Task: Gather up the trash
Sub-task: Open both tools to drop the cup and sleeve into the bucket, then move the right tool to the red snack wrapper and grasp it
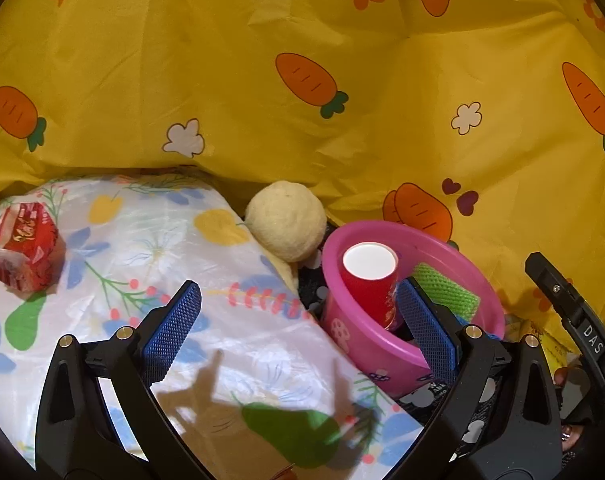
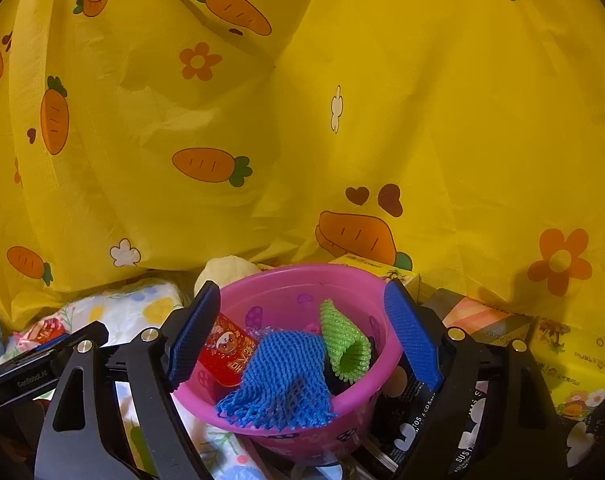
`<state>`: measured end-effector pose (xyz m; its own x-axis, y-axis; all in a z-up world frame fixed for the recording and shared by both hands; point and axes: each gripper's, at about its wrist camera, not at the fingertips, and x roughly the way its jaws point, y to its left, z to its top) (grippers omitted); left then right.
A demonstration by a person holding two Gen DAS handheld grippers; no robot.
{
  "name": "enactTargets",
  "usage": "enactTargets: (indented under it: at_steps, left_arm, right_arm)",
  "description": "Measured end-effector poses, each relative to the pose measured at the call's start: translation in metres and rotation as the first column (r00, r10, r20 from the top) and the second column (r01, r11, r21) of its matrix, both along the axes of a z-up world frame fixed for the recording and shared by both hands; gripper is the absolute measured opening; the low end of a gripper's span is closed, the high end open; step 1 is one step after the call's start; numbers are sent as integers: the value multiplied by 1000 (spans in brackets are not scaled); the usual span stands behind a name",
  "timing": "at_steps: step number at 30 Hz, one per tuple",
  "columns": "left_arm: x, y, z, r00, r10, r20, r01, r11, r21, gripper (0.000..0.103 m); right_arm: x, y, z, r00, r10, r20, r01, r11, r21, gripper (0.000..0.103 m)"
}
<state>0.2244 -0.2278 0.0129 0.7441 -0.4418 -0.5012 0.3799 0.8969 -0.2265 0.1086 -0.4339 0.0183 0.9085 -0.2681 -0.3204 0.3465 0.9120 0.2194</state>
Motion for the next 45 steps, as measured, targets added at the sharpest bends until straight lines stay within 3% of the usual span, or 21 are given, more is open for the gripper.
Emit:
enactTargets:
  at_steps: [15, 25, 31, 41, 45]
  left_arm:
    - [-39, 80, 6, 986, 162, 47, -166, 983, 84, 97]
    - [-51, 143, 9, 962, 268, 61, -274, 952, 140, 97]
    - [-51, 195, 9, 921, 377, 95, -389, 902, 188, 97]
    - [-35, 293, 15, 820, 565, 84, -571, 801, 179, 97]
    - [-30, 317, 20, 790, 607, 85, -612, 773, 167, 97]
  right_arm:
    - [-16, 64, 1, 995, 95, 5, -95, 994, -45, 87]
    - [-4, 127, 8, 972, 234, -11, -234, 969, -82, 87]
    - [15, 176, 10, 934, 355, -41, -357, 928, -102, 87]
    - [67, 276, 9, 807, 580, -116, -591, 794, -144, 87]
    - [94, 305, 2, 769, 621, -150, -638, 755, -151, 87]
